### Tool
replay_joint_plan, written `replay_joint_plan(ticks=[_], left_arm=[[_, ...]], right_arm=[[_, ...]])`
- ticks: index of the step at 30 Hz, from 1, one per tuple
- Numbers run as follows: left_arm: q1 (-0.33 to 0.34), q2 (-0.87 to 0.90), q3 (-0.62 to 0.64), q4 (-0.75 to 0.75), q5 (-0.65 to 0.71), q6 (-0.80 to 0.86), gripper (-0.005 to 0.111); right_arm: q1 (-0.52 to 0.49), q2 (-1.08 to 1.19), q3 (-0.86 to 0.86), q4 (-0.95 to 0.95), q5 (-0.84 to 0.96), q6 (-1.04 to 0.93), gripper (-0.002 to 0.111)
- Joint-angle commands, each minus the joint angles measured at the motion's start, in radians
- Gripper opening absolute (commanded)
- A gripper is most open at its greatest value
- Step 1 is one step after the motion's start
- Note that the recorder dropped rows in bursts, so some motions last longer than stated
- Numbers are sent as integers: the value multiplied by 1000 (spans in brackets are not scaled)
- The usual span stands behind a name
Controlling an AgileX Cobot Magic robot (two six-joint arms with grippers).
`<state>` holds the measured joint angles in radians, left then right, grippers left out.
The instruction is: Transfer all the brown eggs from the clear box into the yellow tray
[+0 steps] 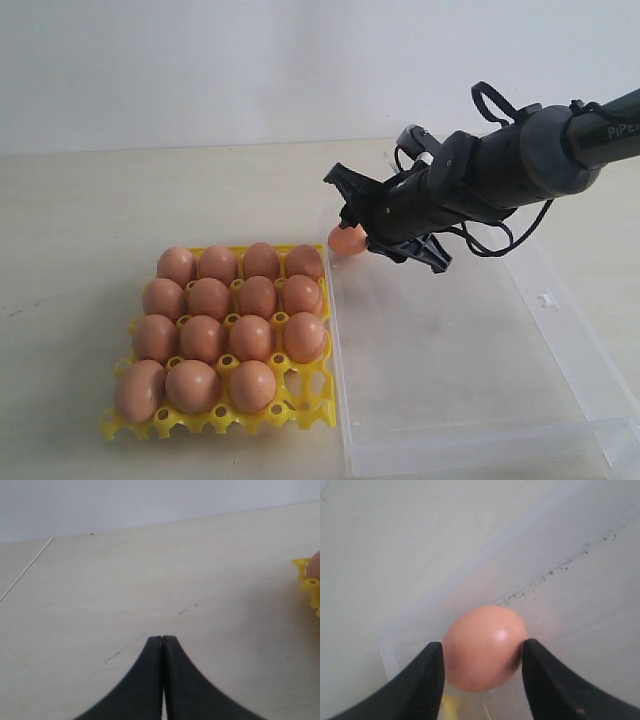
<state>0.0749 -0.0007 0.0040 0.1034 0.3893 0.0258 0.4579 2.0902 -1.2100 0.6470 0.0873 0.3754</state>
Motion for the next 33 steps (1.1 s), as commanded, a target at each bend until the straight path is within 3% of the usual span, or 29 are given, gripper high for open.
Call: replay_joint_plan(ticks=[1, 33], left_arm=[[-5, 1, -4, 0, -9, -2, 0], [-5, 1, -4, 0, -9, -2, 0]], right_arm=[[-7, 0, -7, 13, -18, -6, 48], [-5, 72, -7, 17, -52, 20, 48]])
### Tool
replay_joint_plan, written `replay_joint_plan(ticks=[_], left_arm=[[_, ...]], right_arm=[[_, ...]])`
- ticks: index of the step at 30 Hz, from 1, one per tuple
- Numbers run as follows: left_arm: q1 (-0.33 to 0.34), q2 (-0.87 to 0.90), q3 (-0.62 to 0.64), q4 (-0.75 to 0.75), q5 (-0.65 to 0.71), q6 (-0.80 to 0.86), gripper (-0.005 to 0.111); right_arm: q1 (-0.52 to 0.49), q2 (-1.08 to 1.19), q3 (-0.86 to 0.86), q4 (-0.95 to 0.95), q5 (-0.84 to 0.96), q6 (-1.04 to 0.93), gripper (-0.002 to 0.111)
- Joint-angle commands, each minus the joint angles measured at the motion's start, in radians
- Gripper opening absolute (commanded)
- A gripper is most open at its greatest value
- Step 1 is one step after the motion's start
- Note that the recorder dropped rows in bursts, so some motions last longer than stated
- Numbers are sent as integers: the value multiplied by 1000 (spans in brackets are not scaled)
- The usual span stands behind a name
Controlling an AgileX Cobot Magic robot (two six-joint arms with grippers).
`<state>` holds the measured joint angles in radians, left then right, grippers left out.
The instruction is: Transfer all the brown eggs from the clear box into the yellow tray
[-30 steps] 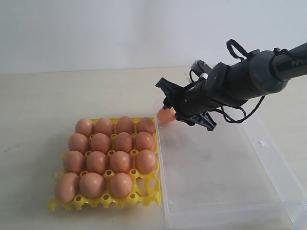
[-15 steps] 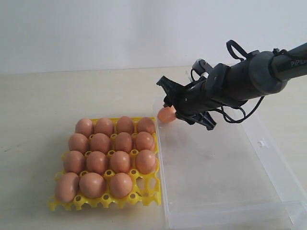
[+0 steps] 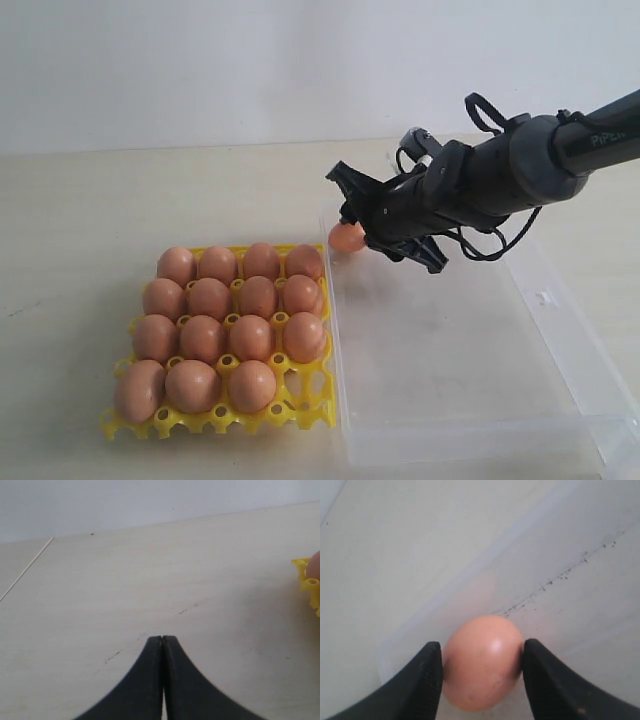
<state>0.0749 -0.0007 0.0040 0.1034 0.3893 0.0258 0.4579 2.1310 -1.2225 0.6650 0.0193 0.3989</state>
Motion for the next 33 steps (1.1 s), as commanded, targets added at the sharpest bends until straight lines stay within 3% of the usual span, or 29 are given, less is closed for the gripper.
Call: replay_joint_plan(ticks=[1, 5, 10, 33], left_arm=[[-5, 1, -4, 0, -9, -2, 0], [-5, 1, -4, 0, -9, -2, 0], [-5, 1, -4, 0, -9, -2, 0], [-5, 1, -4, 0, -9, -2, 0]], right_arm=[[-5, 34, 5, -1, 19, -3, 48], [-5, 37, 5, -1, 23, -3, 49], [-5, 37, 5, -8, 23, -6, 63], [-5, 38, 5, -12, -26, 20, 58]])
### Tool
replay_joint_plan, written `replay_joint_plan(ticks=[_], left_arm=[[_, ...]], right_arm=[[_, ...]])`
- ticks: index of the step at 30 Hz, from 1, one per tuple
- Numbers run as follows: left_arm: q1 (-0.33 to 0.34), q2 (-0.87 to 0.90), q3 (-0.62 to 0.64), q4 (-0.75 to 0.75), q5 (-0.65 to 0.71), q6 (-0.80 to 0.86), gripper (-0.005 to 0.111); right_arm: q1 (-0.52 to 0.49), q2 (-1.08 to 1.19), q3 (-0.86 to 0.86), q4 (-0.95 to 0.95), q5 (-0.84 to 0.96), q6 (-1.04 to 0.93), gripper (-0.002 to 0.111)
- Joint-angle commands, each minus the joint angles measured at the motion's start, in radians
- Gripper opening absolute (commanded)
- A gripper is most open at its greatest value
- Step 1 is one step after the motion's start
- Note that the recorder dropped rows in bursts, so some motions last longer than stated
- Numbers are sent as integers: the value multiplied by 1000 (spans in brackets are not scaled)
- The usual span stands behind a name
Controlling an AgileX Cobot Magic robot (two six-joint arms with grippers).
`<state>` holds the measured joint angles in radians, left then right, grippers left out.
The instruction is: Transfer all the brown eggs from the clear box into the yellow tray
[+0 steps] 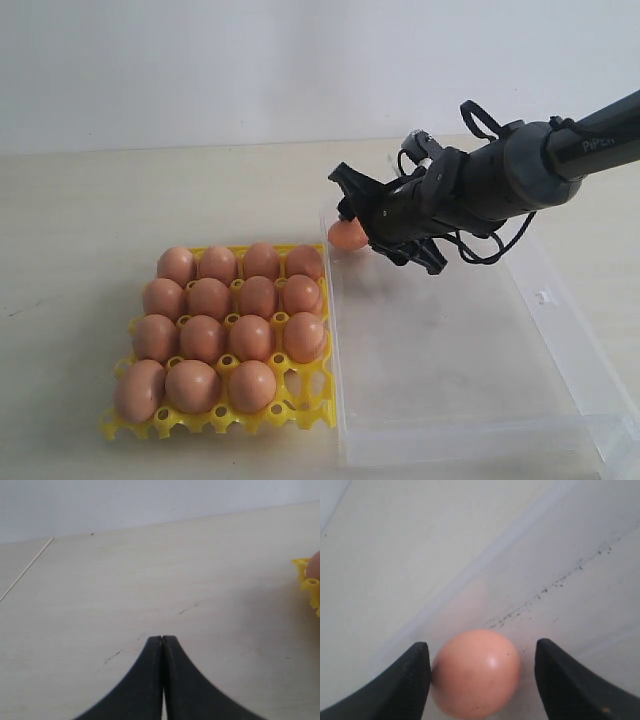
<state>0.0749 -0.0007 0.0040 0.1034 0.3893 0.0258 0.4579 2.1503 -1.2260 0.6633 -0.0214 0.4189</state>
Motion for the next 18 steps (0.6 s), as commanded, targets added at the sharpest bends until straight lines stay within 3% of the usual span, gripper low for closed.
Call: replay_joint_plan(ticks=[1, 9, 12, 15, 18], left_arm=[[-5, 1, -4, 0, -9, -2, 0], [-5, 1, -4, 0, -9, -2, 0], [-5, 1, -4, 0, -9, -2, 0], [-5, 1, -4, 0, -9, -2, 0], [-5, 1, -4, 0, -9, -2, 0]], right_arm=[[-5, 19, 9, -10, 14, 0, 58], [-5, 21, 9, -10, -11, 0, 57], [-3, 26, 9, -10, -7, 0, 38], [5, 26, 11, -10, -7, -2, 2], [7, 26, 11, -7, -7, -7, 0]])
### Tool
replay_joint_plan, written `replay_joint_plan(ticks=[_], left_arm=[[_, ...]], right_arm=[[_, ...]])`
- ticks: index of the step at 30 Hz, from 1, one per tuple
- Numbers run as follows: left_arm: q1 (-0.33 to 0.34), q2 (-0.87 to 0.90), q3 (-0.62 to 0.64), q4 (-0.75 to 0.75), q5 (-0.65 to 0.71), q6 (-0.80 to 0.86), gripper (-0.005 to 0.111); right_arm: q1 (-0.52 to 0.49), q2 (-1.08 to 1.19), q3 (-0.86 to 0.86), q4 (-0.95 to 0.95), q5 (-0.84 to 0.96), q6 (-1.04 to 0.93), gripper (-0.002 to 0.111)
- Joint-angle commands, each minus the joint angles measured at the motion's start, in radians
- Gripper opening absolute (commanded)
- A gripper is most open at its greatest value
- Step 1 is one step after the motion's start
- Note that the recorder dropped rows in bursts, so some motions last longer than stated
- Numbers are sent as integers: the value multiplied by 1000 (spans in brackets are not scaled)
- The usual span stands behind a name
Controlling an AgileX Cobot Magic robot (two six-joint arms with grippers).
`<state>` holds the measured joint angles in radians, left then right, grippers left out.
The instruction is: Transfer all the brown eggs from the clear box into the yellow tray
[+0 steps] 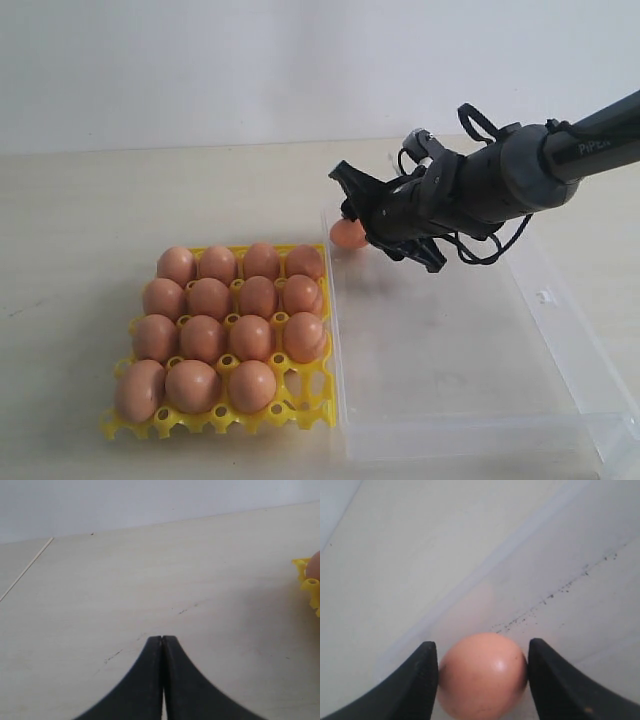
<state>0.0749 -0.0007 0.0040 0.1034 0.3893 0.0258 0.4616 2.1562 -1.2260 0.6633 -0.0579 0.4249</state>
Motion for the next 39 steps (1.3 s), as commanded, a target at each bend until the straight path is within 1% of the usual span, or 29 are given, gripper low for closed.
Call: replay_joint_plan(ticks=[1, 6, 14, 26, 29, 32, 33, 35, 36, 37, 39], left_arm=[[-5, 1, -4, 0, -9, -2, 0], [-5, 1, -4, 0, -9, -2, 0], [-5, 1, -4, 0, -9, -2, 0], [-5, 1, -4, 0, -9, -2, 0], [-5, 1, -4, 0, -9, -2, 0], [-5, 1, -4, 0, -9, -2, 0], [-5, 1, -4, 0, -9, -2, 0], [-5, 1, -4, 0, -9, -2, 0], [-5, 1, -4, 0, -9, -2, 0], [-5, 1, -4, 0, -9, -2, 0], [-5, 1, -4, 0, -9, -2, 0]], right_arm=[[3, 20, 11, -7, 33, -13, 0], [3, 1, 18, -11, 58, -37, 0], [3, -111, 140, -13, -9, -120, 0], [3, -409, 315, -64, -14, -446, 0], [3, -469, 360, -72, -20, -485, 0], [3, -482, 372, -90, 15, -485, 0], [3, -482, 372, -90, 15, -485, 1], [0, -482, 372, -86, -6, -482, 10], [-5, -472, 372, -86, -11, -482, 18], [-8, -465, 372, -86, -10, -482, 23], [-8, -426, 368, -86, -15, -482, 41]])
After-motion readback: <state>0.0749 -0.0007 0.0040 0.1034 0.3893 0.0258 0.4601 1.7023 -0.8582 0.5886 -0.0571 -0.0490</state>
